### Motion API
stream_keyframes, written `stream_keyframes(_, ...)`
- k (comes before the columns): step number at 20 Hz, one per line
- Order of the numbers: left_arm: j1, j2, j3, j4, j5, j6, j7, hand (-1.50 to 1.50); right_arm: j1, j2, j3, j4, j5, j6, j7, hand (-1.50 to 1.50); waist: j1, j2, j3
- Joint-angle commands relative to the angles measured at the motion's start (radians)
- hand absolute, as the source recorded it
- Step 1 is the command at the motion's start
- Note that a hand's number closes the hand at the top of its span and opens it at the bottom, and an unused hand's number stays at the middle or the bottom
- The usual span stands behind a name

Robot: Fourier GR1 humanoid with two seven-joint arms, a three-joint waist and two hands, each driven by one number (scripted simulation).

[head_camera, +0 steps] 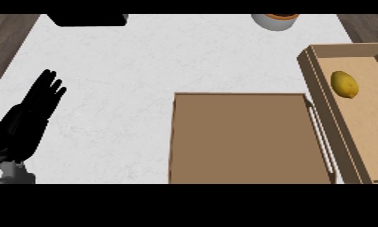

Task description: Pick the lemon from the tray and place it in the cardboard box

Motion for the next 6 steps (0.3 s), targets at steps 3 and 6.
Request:
stream_keyframes(3, -0.014, 0.002, -0.004, -0.047, 0.015, 0.006, 0.060, 0.00, 0.134, 0.000, -0.071, -0.028, -0.141, 0.092, -0.094, -1.50, 0.006, 0.002, 0.000)
stream_keyframes(6, -0.010, -0.022, -0.029, -0.030, -0.036, 0.034, 0.032, 0.00, 0.157, -0.001, -0.061, -0.126, -0.125, 0.091, -0.005, -1.50, 0.007, 0.002, 0.000)
